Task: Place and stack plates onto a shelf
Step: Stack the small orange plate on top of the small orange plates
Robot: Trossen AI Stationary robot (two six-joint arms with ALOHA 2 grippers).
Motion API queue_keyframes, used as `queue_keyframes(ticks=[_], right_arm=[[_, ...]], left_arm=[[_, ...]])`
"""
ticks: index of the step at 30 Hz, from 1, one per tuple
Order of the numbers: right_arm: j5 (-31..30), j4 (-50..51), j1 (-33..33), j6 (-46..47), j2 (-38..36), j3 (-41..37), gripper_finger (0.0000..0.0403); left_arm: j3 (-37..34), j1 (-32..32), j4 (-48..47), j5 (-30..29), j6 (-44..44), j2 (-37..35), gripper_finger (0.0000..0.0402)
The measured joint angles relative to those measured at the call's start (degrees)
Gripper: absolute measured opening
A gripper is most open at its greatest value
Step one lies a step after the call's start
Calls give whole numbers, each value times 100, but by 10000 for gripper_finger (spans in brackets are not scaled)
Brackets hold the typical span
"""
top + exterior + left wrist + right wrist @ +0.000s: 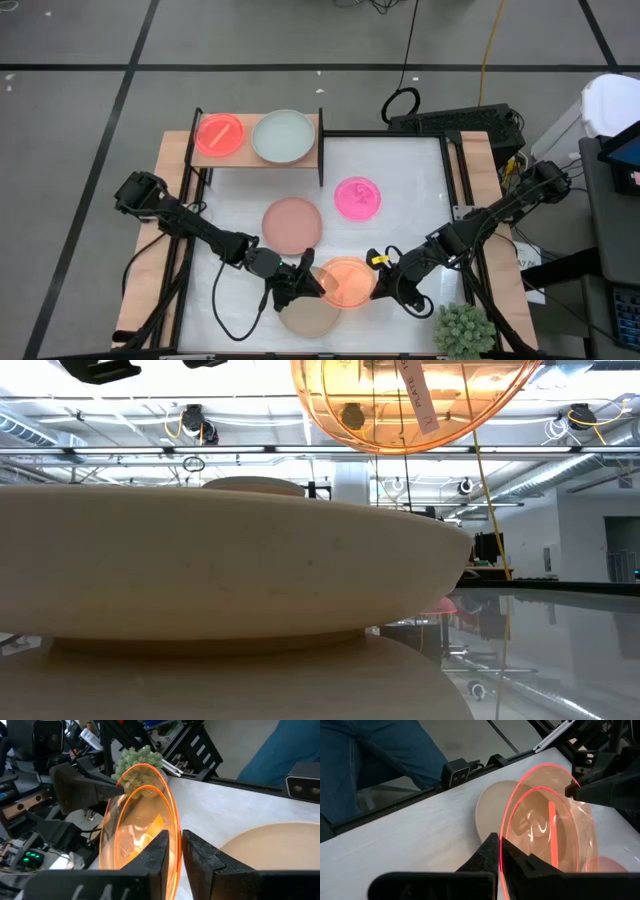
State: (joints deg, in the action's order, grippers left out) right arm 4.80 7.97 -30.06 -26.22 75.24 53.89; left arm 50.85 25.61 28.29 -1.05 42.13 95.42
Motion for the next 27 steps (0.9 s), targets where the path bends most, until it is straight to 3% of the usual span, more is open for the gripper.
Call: queue_keyframes(ticks=[9,16,21,27], right_arm=[[-2,2,0,2,0,0,0],[-187,-20,-2,347,-2,0,7],[-474,-184,-4,711,-2,0,44],[-497,-536,-4,1115,-2,0,123]], left_arm=[[0,-109,-41,315,-129,0,8],[0,-157,-35,430,-197,0,6],[-1,-160,-30,560,-220,0,5],[-1,-163,-117,606,-339,-4,4]])
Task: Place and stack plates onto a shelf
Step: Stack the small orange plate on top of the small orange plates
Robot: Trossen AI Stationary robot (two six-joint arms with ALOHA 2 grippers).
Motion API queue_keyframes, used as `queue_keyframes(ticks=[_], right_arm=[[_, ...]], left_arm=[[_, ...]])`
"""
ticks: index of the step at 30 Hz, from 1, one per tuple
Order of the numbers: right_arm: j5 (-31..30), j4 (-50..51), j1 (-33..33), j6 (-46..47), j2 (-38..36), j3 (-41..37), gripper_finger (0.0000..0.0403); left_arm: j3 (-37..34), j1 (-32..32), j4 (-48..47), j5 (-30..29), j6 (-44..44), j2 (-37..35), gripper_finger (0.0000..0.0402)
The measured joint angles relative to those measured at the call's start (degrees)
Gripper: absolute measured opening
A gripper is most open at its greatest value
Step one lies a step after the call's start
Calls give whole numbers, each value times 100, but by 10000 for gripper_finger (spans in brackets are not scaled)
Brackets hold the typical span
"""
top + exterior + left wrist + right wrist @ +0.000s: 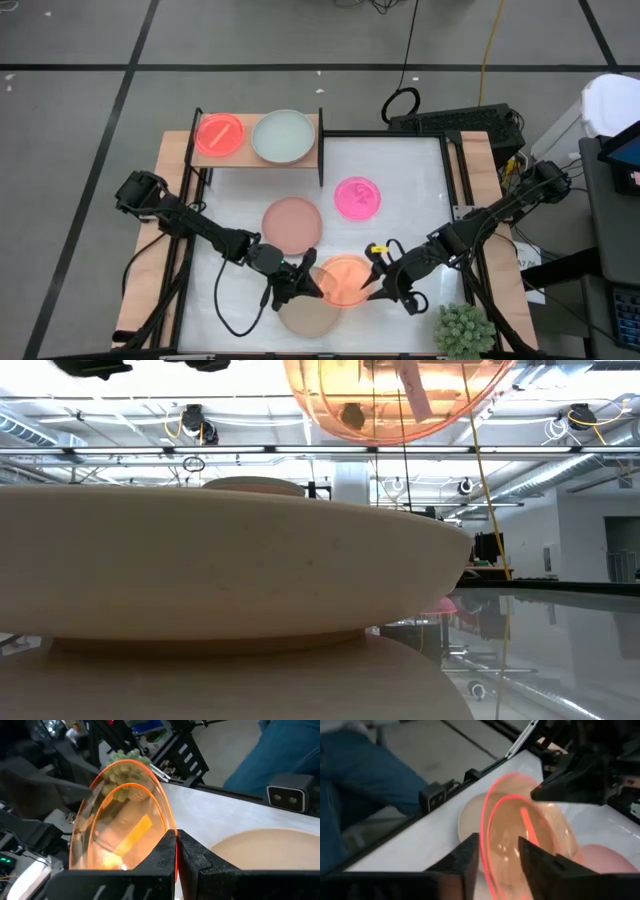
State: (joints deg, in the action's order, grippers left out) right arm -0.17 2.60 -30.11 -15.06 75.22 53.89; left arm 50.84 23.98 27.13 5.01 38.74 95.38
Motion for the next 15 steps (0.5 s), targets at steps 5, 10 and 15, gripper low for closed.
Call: queue_keyframes(ticks=[5,10,15], right_arm=[[-6,-250,31,583,0,0,190],[-256,-257,46,805,-7,0,239],[-1099,-240,-139,683,-342,-4,250]], left_arm=[[1,-4,-56,3,-145,-3,4],[1,-72,-86,-151,-290,-3,4],[-1,-87,-353,-680,-332,-108,4]])
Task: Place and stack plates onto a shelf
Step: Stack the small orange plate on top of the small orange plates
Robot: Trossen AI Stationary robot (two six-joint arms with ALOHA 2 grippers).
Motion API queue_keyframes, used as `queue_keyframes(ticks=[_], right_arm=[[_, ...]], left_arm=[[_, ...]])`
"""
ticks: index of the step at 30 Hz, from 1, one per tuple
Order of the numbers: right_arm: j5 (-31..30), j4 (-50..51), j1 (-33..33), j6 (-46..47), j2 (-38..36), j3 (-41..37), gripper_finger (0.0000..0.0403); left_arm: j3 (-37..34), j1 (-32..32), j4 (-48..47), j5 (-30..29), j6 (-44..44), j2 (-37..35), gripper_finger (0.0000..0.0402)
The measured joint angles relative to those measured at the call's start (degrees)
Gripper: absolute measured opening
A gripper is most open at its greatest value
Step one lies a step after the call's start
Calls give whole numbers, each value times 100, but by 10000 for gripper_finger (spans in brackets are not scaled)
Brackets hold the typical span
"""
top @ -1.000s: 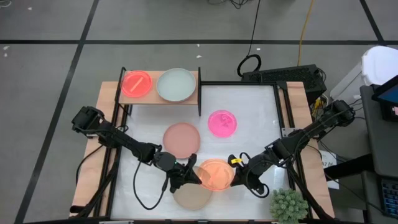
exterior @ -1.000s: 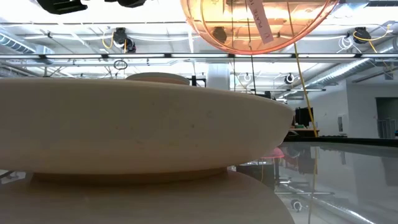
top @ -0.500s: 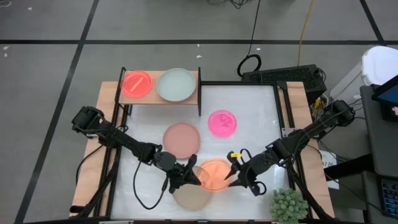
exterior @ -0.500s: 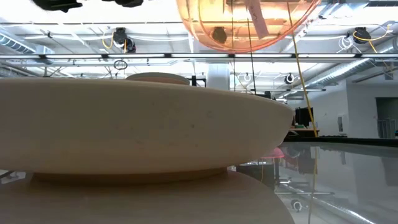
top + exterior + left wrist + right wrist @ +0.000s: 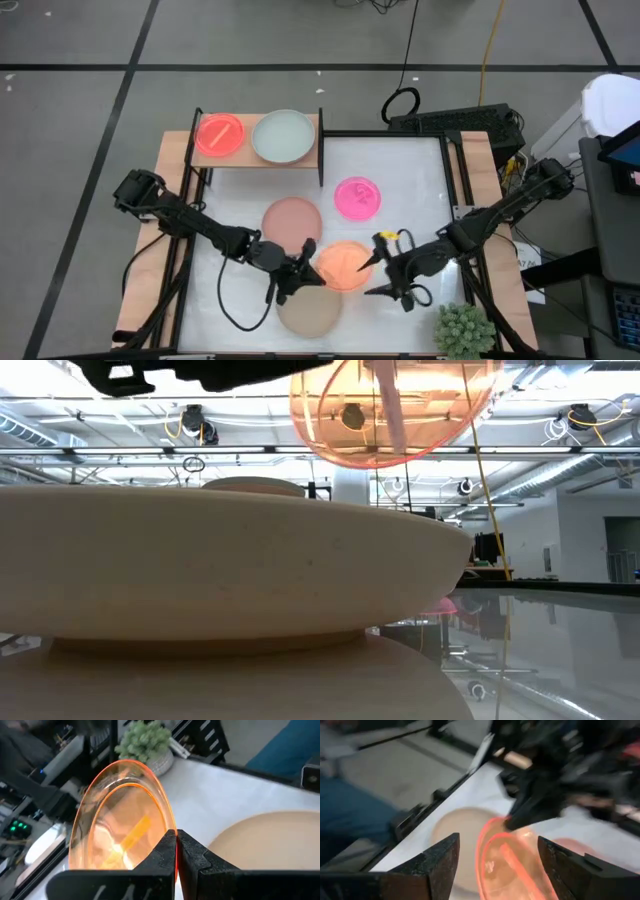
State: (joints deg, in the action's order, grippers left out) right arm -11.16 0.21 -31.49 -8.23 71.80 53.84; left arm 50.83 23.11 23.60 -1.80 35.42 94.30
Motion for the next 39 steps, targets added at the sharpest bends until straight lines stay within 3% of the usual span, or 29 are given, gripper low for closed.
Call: queue_keyframes(ticks=[4,7,13,24,39], right_arm=[[-1001,81,-309,8,-535,0,245],[-1310,317,-509,119,-909,1,239],[-1309,925,-650,642,-1303,2,227],[-1309,1468,-650,1058,-1325,2,216],[-1309,1532,-648,1012,-1325,2,216]], left_arm=[[2,-10,-354,-194,-61,-321,4],[2,-49,-700,-439,-63,-621,4],[4,-218,-1357,-889,-58,-1334,4],[4,-806,-2662,-1545,-454,-2444,4],[4,-2014,-3516,-2731,-582,-3100,4]])
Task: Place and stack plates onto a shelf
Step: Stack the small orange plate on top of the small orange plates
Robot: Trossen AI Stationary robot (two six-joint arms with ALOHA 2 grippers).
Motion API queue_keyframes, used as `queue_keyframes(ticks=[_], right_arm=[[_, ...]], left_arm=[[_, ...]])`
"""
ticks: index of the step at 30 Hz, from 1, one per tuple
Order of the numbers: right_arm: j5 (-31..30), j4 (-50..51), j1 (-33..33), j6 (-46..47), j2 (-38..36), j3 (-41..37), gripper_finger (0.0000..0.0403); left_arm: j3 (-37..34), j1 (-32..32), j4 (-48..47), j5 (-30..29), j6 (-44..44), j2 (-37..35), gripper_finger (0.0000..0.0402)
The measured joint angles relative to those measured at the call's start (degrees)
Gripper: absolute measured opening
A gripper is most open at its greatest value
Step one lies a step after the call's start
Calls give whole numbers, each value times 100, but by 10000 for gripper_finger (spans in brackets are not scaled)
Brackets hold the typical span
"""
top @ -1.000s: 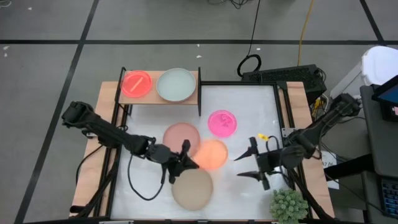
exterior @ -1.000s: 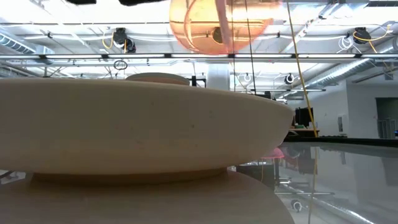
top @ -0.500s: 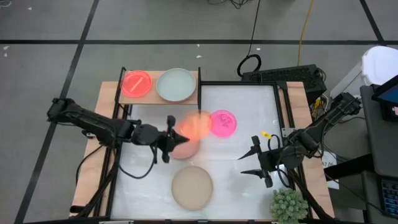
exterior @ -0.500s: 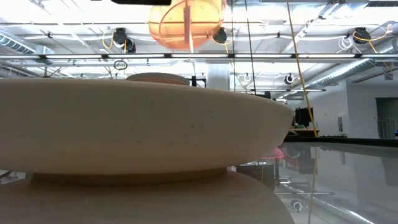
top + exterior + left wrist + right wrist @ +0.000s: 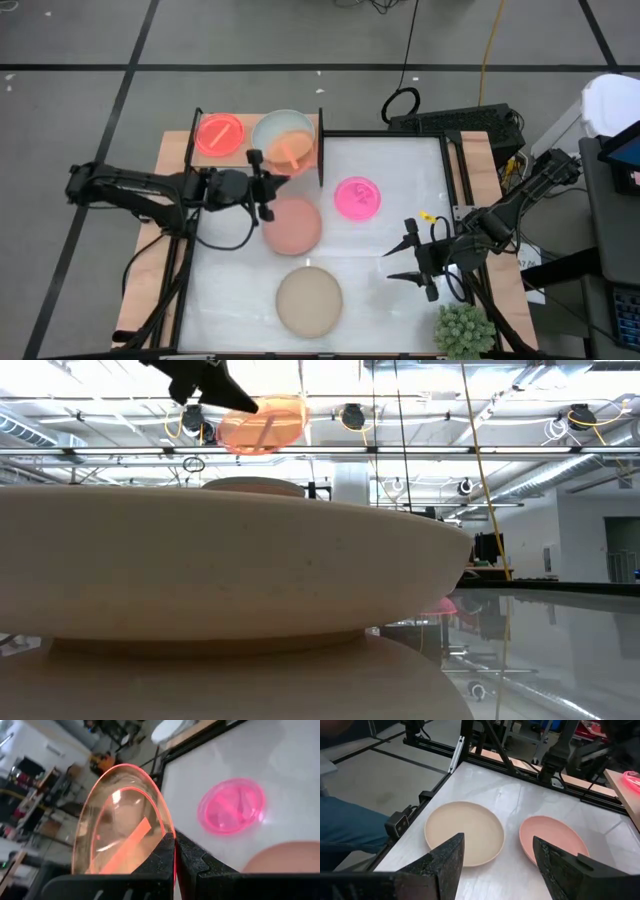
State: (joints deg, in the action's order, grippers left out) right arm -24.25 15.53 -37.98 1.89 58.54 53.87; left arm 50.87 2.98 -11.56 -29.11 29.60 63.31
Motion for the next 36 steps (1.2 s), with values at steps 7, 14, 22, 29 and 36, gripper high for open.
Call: queue_keyframes(ticks=[7,14,22,29,36], right_arm=[[0,46,0,2,0,0,216],[2,67,0,44,0,2,216],[2,78,0,50,1,2,216],[4,287,0,68,0,2,216],[3,310,13,-39,0,2,216]], left_arm=[[0,-504,-330,-13,-158,-135,4],[-3,-914,-959,-442,-470,-237,4],[-2,-1298,-1871,-796,-1129,-406,4],[0,-1441,-2487,-1279,-1721,-463,4],[0,-1635,-3084,-1532,-2361,-467,4]])
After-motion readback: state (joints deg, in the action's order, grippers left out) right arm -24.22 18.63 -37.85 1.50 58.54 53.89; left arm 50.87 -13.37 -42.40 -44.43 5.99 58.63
